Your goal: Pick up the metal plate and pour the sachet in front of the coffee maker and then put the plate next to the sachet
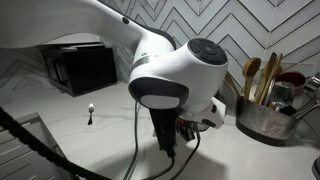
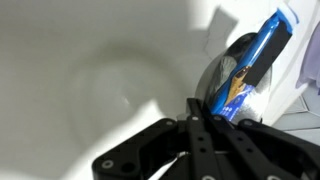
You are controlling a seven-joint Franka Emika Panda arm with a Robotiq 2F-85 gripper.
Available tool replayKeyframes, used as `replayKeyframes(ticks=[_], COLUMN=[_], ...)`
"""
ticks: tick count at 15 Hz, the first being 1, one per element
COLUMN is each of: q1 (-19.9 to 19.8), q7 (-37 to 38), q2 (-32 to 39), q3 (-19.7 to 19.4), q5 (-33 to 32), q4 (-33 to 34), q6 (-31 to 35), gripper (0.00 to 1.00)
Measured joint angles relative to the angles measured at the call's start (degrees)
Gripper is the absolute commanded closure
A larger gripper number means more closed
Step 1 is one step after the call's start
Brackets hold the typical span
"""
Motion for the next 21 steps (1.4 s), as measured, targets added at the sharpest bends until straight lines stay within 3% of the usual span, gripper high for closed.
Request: replayKeyframes(ticks=[4, 8, 14, 17, 21], q1=[0.0, -0.3, -3.3, -5.0, -5.6], q7=[0.2, 0.7, 4.9, 7.0, 8.4], q2=[0.0, 0.6, 3.8, 5.8, 8.1], q3=[0.2, -0.2, -2.3, -2.7, -2.7], q5=[-0.5, -5.4, -9.6, -9.6, -10.7], q4=[0.0, 0.3, 3.8, 6.6, 8.3], q6=[0.0, -1.1, -0.1, 4.2, 16.1], gripper=[0.99, 0.99, 0.99, 0.99, 0.99])
